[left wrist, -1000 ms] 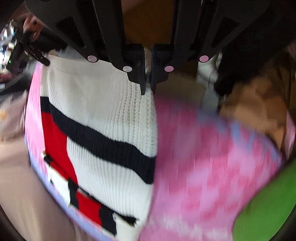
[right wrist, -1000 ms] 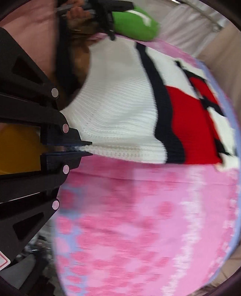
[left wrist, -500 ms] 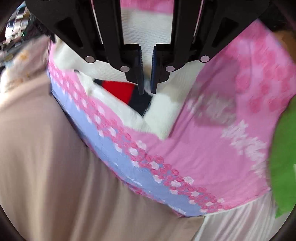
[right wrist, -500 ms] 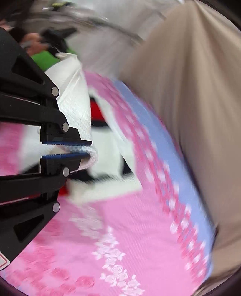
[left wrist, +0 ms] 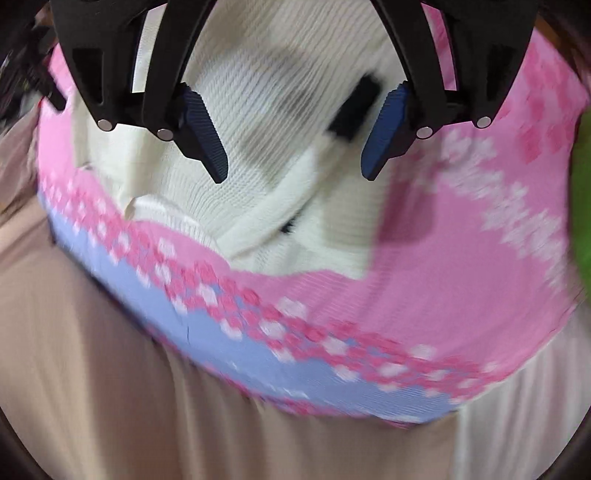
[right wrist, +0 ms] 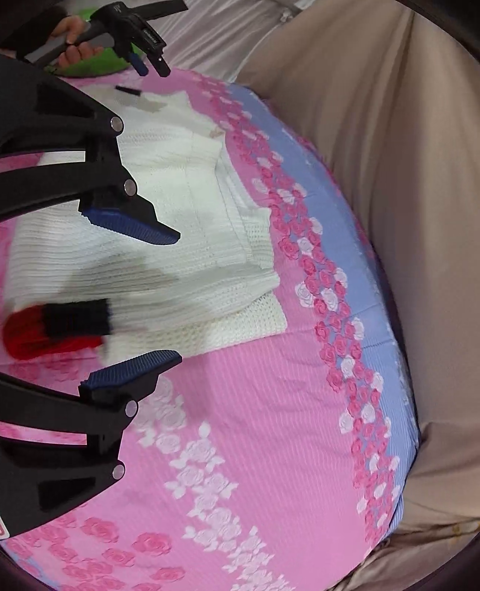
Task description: Fold small clothes
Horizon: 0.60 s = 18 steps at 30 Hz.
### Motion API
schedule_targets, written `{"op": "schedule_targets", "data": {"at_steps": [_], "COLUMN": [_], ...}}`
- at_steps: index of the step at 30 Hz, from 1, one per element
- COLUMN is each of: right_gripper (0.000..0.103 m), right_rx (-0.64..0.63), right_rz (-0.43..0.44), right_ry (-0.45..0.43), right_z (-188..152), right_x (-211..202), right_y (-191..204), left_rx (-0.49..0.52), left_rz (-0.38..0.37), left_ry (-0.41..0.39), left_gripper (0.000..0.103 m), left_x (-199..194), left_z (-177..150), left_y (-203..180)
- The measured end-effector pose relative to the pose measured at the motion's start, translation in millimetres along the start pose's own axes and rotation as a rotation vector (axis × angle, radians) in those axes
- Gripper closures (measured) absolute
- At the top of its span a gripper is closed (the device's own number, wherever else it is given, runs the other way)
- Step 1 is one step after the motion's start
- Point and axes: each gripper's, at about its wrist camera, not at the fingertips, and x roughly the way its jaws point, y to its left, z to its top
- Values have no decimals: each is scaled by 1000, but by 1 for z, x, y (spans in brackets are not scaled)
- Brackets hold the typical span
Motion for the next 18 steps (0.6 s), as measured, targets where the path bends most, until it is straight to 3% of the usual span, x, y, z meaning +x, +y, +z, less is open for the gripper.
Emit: {"op": "schedule_targets", "data": {"at_steps": [1, 2, 4, 5, 6, 10, 13, 15, 18], "right_gripper": [44, 44, 52, 84, 96, 97, 97, 97, 97], "right_rx": [-1, 2, 1, -4, -10, 1, 10, 35, 74], "right_rz": [-14, -21, -19, -4, 11, 134, 157, 128, 57], "right_ry": [12, 23, 40, 57, 81, -52, -133, -99, 46], "right_z": [6, 7, 11, 12, 11, 20, 45, 61, 65], "right_x": [14, 20, 34, 40, 40, -15, -39, -14, 54], "right_y": [2, 4, 8, 10, 14, 28, 29, 18, -2], "left_rx": [17, 26, 30, 22, 14, -52, -110, -122, -96], "left_rz": [9, 2, -22, -29, -45, -71, -14, 49, 128], "left_ry": [30, 53, 90, 72, 37, -100, -93, -56, 6], "left_gripper": [38, 63, 97, 98, 98, 98, 98, 98, 98], "left_x": [15, 24, 35, 31, 21, -35, -24, 3, 47], "left_z": [3, 3, 5, 5, 5, 20, 34, 37, 33], "left_y": [-6, -11, -13, -12, -10, 11, 32, 41, 43]}}
